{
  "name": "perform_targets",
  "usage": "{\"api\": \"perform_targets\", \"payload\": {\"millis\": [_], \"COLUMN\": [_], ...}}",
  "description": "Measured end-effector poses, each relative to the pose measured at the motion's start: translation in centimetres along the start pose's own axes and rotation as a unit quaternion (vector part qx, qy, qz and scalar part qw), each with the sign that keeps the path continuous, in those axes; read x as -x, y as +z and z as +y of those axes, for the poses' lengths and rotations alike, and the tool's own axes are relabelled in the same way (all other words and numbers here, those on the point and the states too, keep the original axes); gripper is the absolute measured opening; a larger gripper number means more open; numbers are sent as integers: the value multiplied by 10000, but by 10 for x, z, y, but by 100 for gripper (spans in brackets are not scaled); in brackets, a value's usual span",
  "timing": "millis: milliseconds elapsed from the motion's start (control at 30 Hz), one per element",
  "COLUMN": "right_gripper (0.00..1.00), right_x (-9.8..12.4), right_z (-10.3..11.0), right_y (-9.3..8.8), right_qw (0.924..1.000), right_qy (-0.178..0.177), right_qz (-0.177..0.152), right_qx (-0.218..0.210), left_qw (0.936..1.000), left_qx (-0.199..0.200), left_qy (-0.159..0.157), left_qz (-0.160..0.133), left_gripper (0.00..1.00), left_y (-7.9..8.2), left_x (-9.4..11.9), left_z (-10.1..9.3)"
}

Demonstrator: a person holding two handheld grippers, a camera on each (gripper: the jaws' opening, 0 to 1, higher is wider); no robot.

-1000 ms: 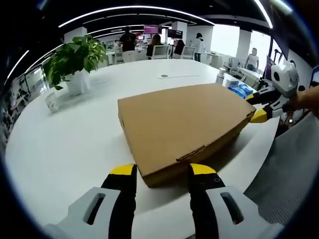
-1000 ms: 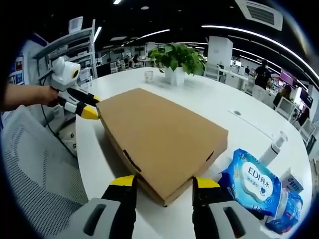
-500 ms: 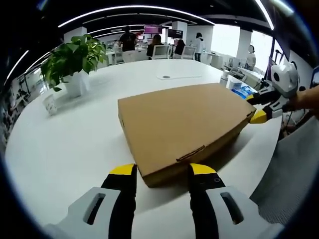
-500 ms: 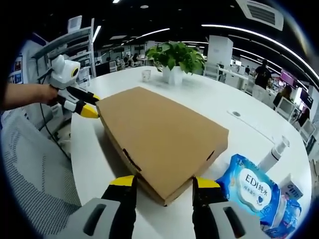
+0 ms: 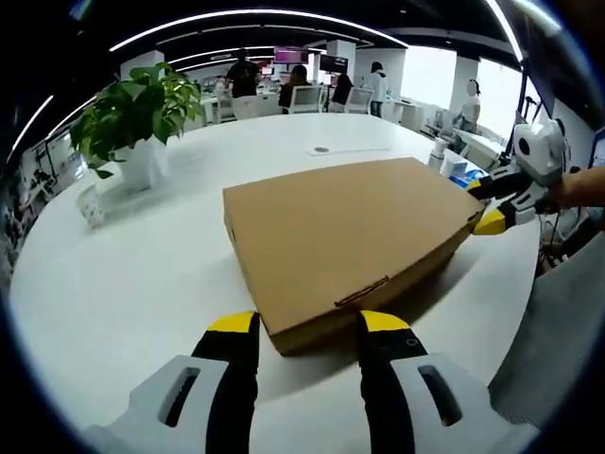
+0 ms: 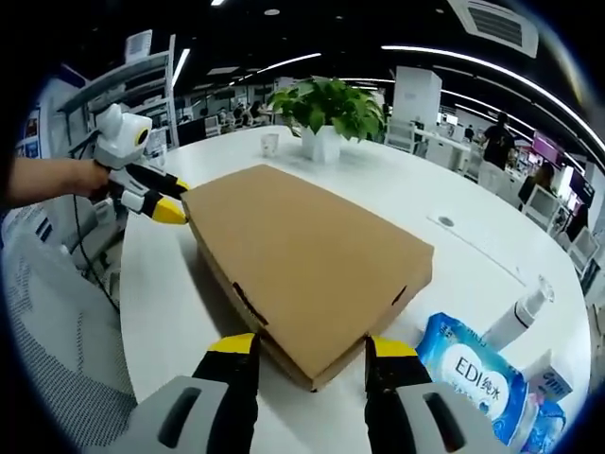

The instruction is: Operate the shoe box by opening the lid, removing the specified soft item, and placing it in the target area until the item is outside and the box remains undamaged.

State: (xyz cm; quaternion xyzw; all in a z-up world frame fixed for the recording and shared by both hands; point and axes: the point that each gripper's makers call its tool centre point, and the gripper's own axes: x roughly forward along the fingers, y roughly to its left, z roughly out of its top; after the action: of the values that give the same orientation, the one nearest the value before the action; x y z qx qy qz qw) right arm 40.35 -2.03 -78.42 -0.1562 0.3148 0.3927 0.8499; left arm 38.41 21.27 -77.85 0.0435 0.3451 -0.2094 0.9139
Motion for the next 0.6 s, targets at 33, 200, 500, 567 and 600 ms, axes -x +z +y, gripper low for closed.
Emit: {"api": "perform_targets", "payload": {"millis": [33,200,500,567,600], "right_gripper": [42,42,42,42,42], "right_x": [-1,-7,-15,-16,-17], "right_z": [-1,-10,-26,-29,-31], "right_y": [1,5,11,11,11], "right_qw": [10000,10000,10000,10000,9999], "right_qy": [1,-5,-35,-43,-47], "right_qz": [1,16,73,82,87], "right_qx": [2,-7,-34,-24,-20], "left_qw": [10000,10000,10000,10000,10000], "left_qx": [1,3,23,35,44], "left_qy": [-1,-23,-57,-66,-68], "left_qz": [-3,4,3,3,5], "left_gripper": [41,41,41,41,41], "left_y": [1,8,20,22,23], "left_x": [-1,-9,-24,-27,-28], "left_z": [1,6,12,12,12]}}
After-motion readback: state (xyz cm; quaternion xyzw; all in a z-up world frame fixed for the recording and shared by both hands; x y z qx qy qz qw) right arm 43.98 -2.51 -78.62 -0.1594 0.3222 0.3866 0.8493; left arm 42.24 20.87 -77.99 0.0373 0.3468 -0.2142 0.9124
